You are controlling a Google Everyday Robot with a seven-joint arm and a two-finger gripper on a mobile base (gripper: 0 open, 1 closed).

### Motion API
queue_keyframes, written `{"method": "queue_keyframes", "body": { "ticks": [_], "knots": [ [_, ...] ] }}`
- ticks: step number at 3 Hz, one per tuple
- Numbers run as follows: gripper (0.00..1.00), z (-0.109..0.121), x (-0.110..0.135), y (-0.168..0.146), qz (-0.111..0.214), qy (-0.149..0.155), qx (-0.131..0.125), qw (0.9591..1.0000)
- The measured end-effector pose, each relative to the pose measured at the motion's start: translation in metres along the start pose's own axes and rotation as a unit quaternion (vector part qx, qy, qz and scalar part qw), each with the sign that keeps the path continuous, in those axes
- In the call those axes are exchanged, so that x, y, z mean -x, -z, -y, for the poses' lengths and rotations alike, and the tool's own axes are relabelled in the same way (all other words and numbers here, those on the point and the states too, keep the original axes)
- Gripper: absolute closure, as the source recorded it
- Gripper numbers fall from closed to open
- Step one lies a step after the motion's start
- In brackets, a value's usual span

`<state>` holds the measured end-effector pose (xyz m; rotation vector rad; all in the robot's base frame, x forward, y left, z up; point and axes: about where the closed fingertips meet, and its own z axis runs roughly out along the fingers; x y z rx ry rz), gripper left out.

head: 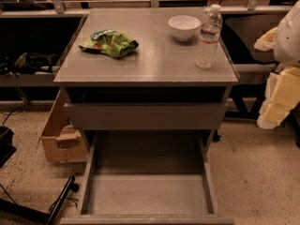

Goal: Close middle drawer

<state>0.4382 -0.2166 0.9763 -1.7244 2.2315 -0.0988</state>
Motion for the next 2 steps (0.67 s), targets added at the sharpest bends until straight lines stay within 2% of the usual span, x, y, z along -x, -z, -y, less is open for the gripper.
{"method": "queue_keyframes", "body": {
  "ticks": [1, 2],
  "knots": [
    [0.00, 0.000, 0.000, 0.000, 0.000, 0.000, 0.000, 1.0000],
    [0.00, -0.013, -0.007, -0.017, -0.004, -0.009, 0.011, 0.9999]
  ]
}}
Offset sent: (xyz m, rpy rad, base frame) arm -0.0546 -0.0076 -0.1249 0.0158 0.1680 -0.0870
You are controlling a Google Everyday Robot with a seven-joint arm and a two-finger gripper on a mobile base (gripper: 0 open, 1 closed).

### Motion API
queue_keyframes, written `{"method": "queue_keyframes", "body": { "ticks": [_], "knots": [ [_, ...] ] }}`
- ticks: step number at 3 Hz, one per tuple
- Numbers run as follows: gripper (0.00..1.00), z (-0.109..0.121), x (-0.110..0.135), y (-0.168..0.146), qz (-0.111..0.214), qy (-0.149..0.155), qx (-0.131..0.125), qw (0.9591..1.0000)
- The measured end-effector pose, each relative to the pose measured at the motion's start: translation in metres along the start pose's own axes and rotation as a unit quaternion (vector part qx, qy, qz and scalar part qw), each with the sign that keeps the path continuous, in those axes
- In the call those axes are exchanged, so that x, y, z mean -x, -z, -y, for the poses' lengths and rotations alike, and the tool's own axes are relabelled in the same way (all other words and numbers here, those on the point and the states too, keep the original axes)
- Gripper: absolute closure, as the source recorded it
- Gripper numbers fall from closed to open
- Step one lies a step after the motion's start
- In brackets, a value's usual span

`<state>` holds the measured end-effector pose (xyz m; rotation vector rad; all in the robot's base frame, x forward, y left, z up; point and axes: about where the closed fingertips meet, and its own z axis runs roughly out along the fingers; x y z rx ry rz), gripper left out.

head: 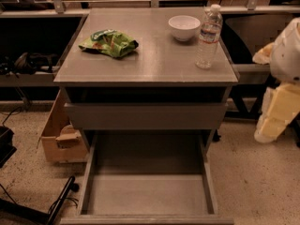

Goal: Close middle drawer

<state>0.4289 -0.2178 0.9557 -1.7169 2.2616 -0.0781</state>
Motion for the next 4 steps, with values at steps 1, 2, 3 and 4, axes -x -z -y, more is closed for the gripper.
{"method": "queue_keyframes", "body": {
  "ticks": [1, 2, 3, 4],
  "knots": [
    [0.00, -0.039, -0.012, -0.032, 0.013, -0.015, 0.000, 0.9998],
    [0.00, -0.077, -0.029, -0.077, 0.021, -0.025, -0.006, 0.9994],
    [0.00, -0.110, -0.043, -0.143, -0.001, -0.029, 0.016, 0.9995],
    [0.00, -0.151, -0.067, -0.226, -0.046, -0.031, 0.054, 0.9970]
  ]
}}
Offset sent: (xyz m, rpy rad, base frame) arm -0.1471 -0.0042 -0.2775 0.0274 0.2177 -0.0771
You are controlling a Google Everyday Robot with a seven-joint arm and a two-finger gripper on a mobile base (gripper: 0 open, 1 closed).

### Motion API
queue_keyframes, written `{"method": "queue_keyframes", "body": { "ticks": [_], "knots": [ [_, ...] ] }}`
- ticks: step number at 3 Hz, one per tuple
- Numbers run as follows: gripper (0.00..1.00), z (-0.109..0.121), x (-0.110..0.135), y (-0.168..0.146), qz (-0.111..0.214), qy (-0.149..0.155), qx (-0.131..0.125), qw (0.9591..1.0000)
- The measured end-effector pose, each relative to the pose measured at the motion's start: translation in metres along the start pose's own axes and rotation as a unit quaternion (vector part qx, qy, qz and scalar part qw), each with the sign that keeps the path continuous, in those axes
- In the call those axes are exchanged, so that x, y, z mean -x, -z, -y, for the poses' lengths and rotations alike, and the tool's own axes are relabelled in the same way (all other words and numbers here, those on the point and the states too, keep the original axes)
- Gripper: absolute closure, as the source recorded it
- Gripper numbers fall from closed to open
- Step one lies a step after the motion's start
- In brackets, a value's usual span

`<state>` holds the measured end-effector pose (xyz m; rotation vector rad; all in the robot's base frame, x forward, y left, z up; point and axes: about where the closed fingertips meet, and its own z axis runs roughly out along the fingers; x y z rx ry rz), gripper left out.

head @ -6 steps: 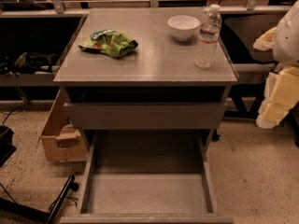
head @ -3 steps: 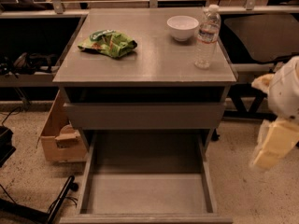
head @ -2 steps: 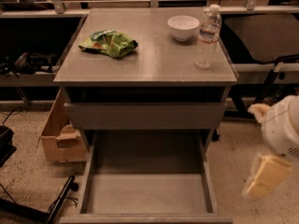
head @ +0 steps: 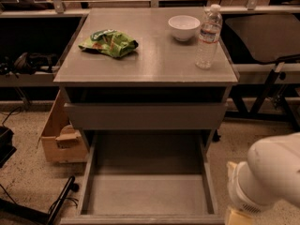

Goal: Close middle drawer

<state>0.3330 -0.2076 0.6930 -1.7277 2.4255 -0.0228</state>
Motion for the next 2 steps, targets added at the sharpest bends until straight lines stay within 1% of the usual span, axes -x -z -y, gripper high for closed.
{"method": "queue_keyframes", "body": {
  "ticks": [1, 2],
  "knots": [
    [0.00, -0.029, -0.026, -0.076, -0.039, 0.001, 0.030, 0.9988],
    [0.18, -0.047, -0.049, -0.130, -0.056, -0.010, 0.048, 0.9972]
  ]
}}
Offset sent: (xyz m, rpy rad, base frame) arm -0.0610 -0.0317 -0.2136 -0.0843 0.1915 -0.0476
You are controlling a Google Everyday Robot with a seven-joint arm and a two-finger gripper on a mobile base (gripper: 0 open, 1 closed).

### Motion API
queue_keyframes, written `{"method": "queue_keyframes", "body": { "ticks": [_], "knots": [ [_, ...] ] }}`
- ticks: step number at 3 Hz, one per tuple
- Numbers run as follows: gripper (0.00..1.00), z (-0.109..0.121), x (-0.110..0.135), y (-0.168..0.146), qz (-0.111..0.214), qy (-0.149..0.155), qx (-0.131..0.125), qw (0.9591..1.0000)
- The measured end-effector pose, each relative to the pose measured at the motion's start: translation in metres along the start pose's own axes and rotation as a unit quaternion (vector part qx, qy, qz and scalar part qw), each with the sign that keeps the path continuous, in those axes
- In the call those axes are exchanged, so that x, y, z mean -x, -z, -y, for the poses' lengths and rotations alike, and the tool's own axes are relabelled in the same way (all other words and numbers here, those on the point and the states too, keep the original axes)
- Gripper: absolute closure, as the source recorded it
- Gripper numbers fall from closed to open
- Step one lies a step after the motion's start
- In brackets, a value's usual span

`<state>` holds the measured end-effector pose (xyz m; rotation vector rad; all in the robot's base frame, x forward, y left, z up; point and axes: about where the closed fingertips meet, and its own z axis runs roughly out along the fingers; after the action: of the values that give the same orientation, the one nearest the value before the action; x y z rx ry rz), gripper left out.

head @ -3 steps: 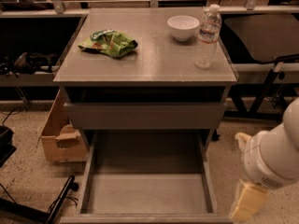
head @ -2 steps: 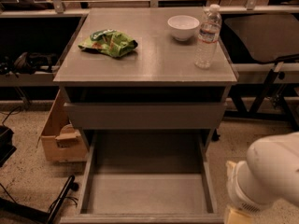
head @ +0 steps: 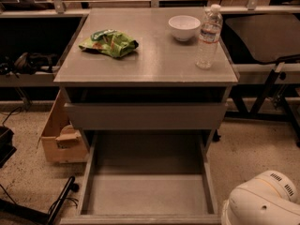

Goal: Close middle drawer

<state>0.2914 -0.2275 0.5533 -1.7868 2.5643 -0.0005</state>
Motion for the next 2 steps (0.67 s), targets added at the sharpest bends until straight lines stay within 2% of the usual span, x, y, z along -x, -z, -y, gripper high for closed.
{"method": "queue_keyframes", "body": {
  "ticks": [1, 2],
  "knots": [
    [0.43, -0.017, -0.010, -0.054, 0.007, -0.019, 0.023, 0.9995],
    [0.72, -0.029, -0.010, -0.094, 0.021, -0.036, 0.040, 0.9983]
  ]
}}
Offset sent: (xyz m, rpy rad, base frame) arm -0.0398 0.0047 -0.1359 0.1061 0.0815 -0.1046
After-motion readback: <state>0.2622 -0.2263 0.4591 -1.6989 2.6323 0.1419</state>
